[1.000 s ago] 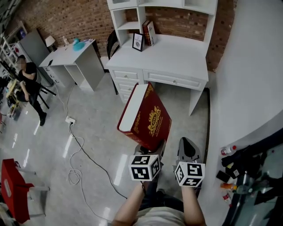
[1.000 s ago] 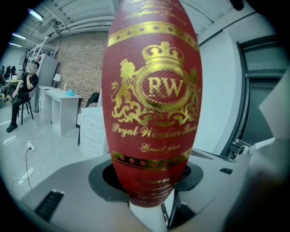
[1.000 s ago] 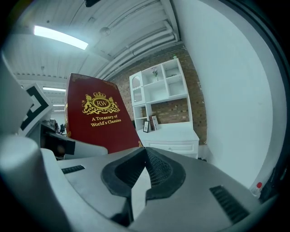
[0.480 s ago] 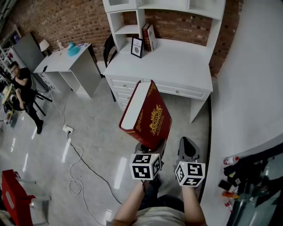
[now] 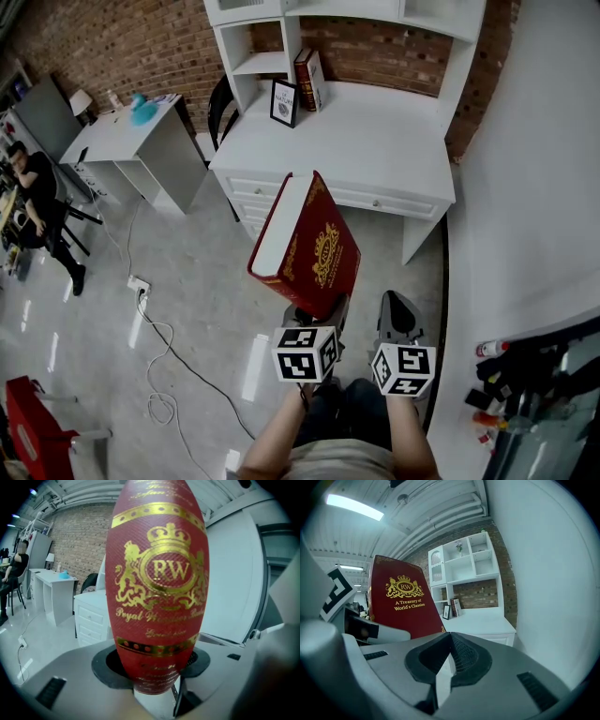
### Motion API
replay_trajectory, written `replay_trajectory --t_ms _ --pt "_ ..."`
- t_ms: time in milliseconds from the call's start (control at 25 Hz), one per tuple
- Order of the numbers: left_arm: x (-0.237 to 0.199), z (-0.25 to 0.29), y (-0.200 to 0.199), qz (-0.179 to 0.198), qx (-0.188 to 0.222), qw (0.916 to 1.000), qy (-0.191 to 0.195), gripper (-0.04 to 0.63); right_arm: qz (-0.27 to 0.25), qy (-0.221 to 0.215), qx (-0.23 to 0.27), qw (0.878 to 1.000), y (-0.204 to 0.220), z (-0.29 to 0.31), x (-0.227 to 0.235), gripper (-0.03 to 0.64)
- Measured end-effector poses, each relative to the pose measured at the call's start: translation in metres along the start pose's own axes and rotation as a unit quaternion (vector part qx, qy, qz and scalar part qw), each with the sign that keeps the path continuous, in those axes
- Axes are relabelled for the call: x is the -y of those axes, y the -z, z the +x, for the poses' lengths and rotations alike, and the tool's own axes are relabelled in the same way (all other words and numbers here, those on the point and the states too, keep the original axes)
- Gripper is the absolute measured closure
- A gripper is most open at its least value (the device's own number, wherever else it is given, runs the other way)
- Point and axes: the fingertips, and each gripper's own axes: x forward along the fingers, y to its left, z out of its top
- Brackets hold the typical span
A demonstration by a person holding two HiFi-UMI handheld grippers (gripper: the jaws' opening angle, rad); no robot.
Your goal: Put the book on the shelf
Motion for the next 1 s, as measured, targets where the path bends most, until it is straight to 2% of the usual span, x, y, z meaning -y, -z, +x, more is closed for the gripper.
replay_trajectory --t_ms 480,1000 --pt "-0.001 0.067 -0.018 -0.009 -0.009 0.9999 -0.005 0.353 0.001 -0.003 -0.008 1.000 -0.008 0.054 0.040 0.600" --pt "-0.012 0.168 -0.089 -0.015 0.002 0.9994 -0.030 0.353 -0.002 -0.033 -0.004 0.999 -0.059 0.166 0.092 0.600"
